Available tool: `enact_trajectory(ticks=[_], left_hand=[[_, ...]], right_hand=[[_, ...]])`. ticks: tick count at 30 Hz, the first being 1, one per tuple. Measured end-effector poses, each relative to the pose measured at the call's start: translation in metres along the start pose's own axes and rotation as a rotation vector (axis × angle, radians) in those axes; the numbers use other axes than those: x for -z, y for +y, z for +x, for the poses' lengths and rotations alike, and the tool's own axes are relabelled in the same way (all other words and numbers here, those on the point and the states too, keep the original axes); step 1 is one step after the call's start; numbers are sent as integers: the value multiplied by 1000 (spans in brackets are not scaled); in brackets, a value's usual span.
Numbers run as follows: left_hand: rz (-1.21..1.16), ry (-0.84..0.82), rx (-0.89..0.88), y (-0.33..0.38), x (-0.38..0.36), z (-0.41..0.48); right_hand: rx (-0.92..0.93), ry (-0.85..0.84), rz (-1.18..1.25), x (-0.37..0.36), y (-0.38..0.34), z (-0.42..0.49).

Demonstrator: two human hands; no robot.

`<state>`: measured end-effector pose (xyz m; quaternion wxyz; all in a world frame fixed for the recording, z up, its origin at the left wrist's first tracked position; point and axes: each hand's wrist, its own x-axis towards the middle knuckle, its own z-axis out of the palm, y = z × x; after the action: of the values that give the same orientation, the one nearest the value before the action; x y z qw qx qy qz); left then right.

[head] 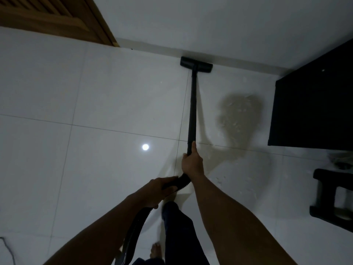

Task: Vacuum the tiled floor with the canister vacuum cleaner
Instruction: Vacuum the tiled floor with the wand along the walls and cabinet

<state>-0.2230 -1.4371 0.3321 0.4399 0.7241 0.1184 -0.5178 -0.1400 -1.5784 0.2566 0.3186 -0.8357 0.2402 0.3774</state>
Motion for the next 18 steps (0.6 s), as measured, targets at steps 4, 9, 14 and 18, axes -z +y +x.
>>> enact_trajectory(ticks=[4,9,14,18], left_hand=[[0,9,-14,9,7,8],[-20,43,-37,-5,-3,-8],[-13,52,-104,-36,-24,-37],[20,67,-90,-61,-54,-68]], right_hand=[[-12,1,-14,6,-11,10],[4,41,29,-2,-8,-8],[33,80,57,-20,13,-47],[63,115,80,-38,39,-90]])
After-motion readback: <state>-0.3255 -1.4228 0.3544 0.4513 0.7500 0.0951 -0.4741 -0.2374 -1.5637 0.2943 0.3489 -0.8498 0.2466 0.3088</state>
